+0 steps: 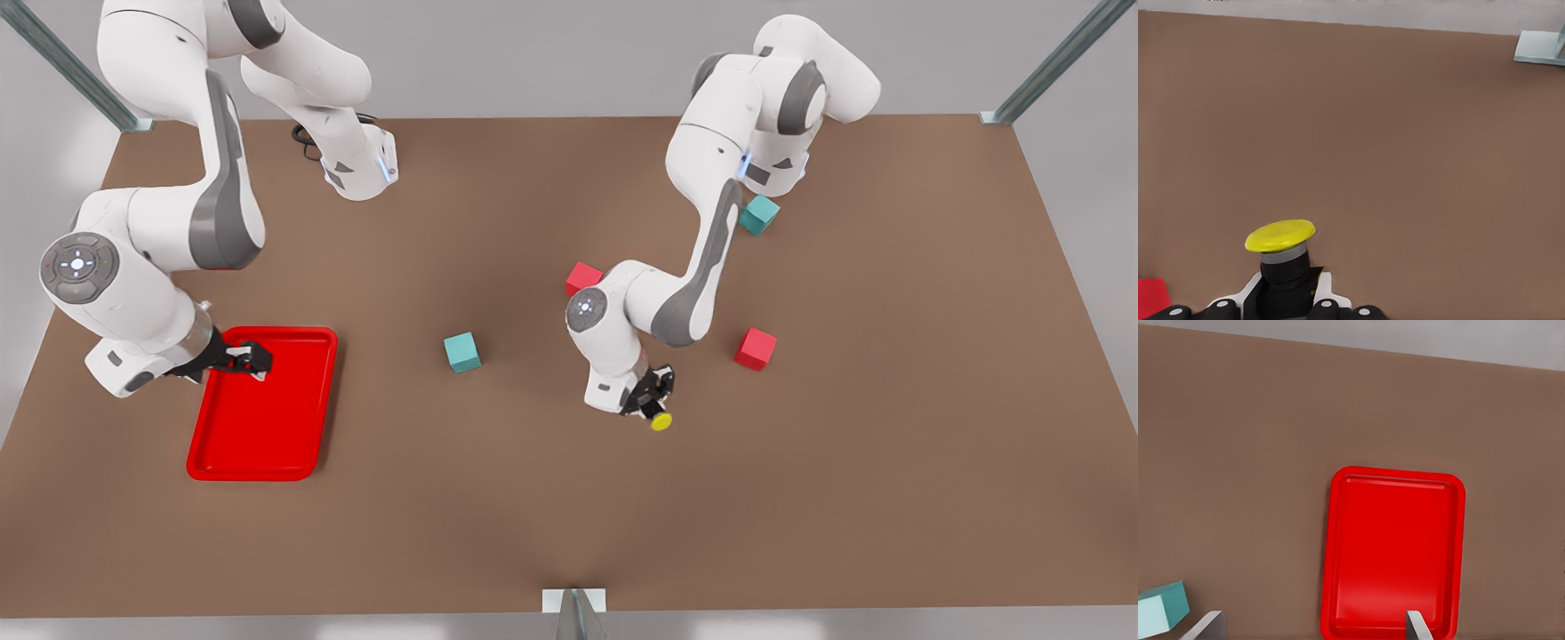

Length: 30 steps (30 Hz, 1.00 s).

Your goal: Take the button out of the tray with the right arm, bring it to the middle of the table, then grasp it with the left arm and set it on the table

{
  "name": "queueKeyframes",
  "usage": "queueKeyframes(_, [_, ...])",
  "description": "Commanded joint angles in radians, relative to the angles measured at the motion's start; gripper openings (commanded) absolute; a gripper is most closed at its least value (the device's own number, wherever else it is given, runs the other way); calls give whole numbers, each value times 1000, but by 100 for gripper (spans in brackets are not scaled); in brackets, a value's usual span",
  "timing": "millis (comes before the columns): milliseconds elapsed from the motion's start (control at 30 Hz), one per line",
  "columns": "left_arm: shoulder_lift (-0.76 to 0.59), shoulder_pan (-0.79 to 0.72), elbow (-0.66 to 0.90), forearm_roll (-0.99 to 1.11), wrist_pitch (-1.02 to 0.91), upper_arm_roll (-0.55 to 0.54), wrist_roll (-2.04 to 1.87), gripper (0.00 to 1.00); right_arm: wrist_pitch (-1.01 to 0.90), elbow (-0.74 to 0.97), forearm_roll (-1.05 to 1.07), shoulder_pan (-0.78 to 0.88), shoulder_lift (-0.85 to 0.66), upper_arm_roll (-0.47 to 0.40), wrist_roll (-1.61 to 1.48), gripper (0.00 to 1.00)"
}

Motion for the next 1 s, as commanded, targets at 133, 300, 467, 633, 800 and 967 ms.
queueKeyframes(133, [71, -84, 0, 403, -237, 1, -1882, 49, 5, 1, -5, 5, -1, 0, -1, 100])
queueKeyframes(300, [183, -106, -3, 585, -235, -2, -1972, 48, 3, 1, -5, 4, -1, -2, -1, 100])
queueKeyframes(467, [241, -104, -8, 685, -232, -2, -2000, 48, 3, 1, -29, 9, -1, 0, -2, 100])
queueKeyframes(633, [319, -104, -12, 745, -223, -3, -1994, 48, 1, 0, -28, 9, -1, 0, -2, 100])
queueKeyframes(800, [318, -109, -69, 809, -212, -9, -1722, 48, 1, 0, -29, 9, -1, 0, -4, 100])
queueKeyframes(967, [319, -118, -97, 803, -244, -25, -1360, 48, 0, 0, -28, 9, -1, 0, -4, 100])
